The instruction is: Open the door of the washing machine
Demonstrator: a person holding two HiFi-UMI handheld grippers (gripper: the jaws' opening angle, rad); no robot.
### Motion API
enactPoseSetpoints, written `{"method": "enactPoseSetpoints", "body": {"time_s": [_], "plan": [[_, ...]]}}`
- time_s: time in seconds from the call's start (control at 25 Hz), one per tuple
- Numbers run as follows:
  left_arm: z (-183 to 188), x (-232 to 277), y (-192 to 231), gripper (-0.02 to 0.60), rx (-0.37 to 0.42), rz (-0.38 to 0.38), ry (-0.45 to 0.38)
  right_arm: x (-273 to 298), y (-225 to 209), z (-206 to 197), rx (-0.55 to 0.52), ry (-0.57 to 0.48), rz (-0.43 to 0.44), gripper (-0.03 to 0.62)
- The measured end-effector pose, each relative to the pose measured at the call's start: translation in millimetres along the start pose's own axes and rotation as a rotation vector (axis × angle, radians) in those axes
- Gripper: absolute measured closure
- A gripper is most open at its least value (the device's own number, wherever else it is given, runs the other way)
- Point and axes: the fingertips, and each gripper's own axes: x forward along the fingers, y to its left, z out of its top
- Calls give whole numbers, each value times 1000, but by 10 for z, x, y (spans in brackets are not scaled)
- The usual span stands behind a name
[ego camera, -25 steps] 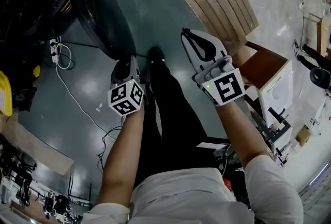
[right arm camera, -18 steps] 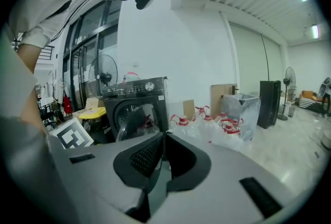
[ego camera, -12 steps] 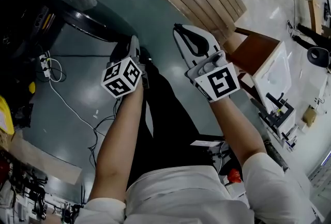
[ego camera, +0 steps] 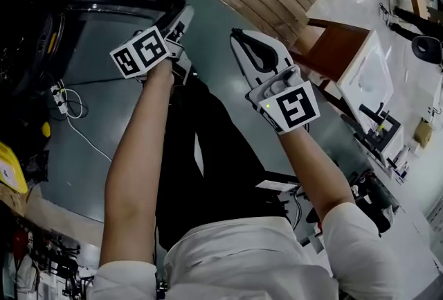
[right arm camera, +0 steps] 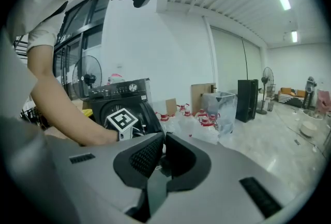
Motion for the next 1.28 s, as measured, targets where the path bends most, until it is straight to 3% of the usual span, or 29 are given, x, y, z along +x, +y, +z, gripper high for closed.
{"method": "enactPoseSetpoints", "body": {"time_s": [0.16, 0.24, 0.36, 0.52, 0.76, 0.92, 1.04, 1.28], "plan": [[-8, -382, -205, 425, 79, -176, -5, 83, 61, 23, -8, -2, 25, 554], [31, -757, -266, 487, 120, -252, -61, 141, 159, 48, -22, -5, 55, 554], [68, -1523, -87, 536, 183, -264, -134, 216, 459, 199, -40, -23, 99, 554], [210, -2778, 199, 561, 270, -149, -255, 216, 1001, 559, -83, -55, 158, 554], [599, -4471, -99, 563, 429, 59, -504, -86, 1649, 1474, -124, -142, 236, 554], [865, -5558, -486, 563, 556, 157, -679, -267, 2207, 1999, -190, -217, 281, 554], [886, -6293, -919, 563, 655, 241, -780, -470, 2485, 2303, -201, -258, 260, 554], [628, -7319, -1456, 563, 811, 457, -877, -718, 2898, 2697, -225, -350, 266, 554]]}}
